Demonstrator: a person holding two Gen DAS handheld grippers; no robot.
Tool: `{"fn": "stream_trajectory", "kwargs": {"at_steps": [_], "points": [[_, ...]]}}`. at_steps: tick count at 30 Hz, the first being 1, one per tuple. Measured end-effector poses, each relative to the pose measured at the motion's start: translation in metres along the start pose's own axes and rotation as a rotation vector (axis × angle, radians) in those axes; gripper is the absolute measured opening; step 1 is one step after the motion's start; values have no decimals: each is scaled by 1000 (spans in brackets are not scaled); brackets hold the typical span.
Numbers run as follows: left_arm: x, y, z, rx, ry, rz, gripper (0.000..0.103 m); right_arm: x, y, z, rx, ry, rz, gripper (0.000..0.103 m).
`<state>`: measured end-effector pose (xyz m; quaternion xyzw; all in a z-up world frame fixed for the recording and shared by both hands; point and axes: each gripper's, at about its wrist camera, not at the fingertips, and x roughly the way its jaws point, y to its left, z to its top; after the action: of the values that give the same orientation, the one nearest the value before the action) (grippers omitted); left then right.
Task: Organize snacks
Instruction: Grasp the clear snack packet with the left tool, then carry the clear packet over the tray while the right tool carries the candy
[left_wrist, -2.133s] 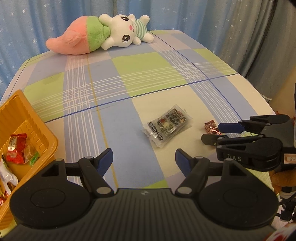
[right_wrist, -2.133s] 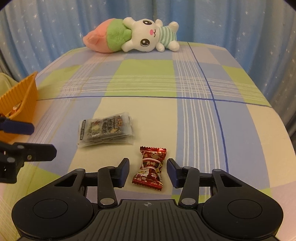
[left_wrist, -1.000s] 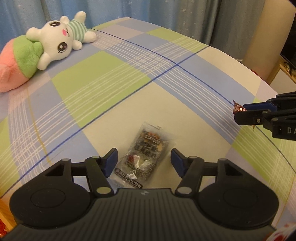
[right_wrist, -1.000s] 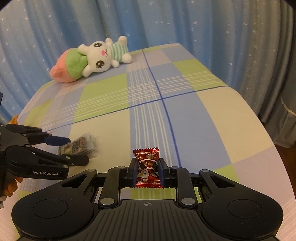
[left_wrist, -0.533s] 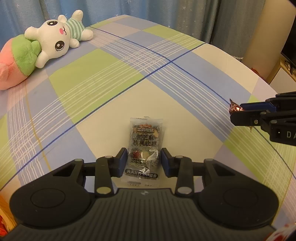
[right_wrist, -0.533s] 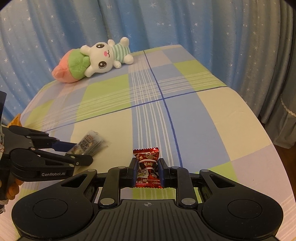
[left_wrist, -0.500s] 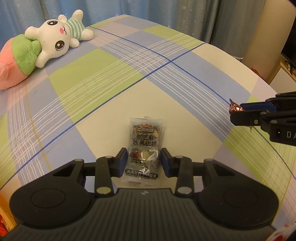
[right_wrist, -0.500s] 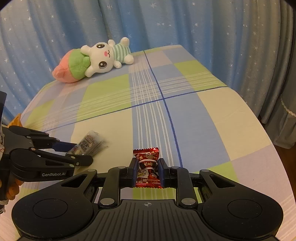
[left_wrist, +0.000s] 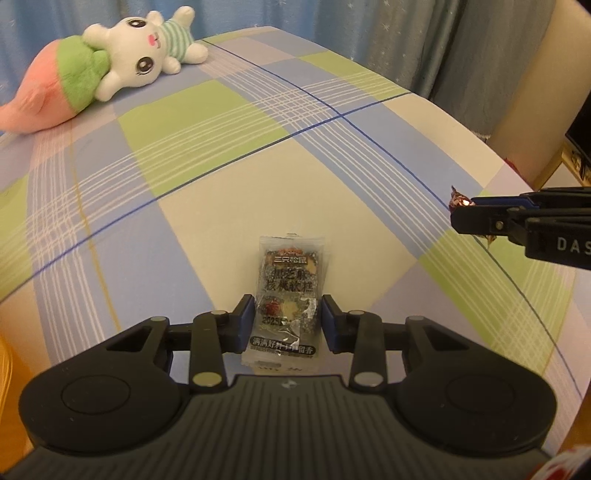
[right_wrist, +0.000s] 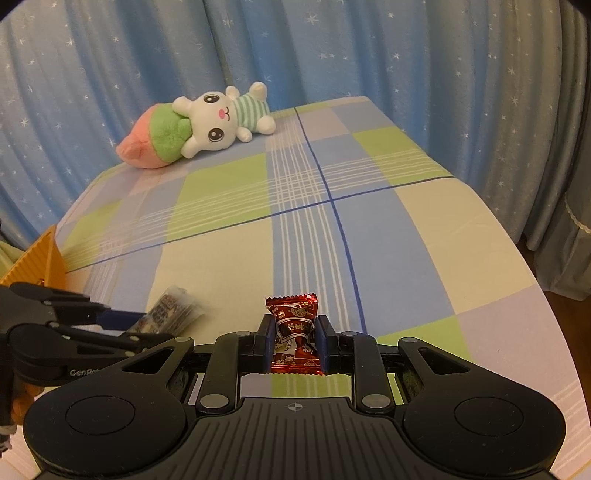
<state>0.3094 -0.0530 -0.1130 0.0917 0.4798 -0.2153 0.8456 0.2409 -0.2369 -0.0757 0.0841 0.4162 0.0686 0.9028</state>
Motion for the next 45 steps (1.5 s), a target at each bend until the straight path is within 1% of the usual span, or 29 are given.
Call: {"fn": "stream_trajectory", "kwargs": {"at_steps": [9,13,18,24,33,38,45], "points": [[-51,7,-25,-100,-66,14,34,-10,20,-2,-40,-11,61,24],[-79,14,-38,-150,-103,36,34,-12,37,-2,-66,-13,102,24],[-114,31,-56,-220,-149,76,34,-11,66,-2,-97,-9,173,24],[-152,59,-81,-315,-188,147,34,-5,114,0,-148,15,285,24],[-199,113,-114,-448,-226,267,34,18,203,2,-236,51,434,24],[-213,140,-123,-489,-238,311,34,33,249,6,-277,56,481,24],[-217,179,-122,-528,-246,344,34,60,297,24,-311,49,500,24]]}}
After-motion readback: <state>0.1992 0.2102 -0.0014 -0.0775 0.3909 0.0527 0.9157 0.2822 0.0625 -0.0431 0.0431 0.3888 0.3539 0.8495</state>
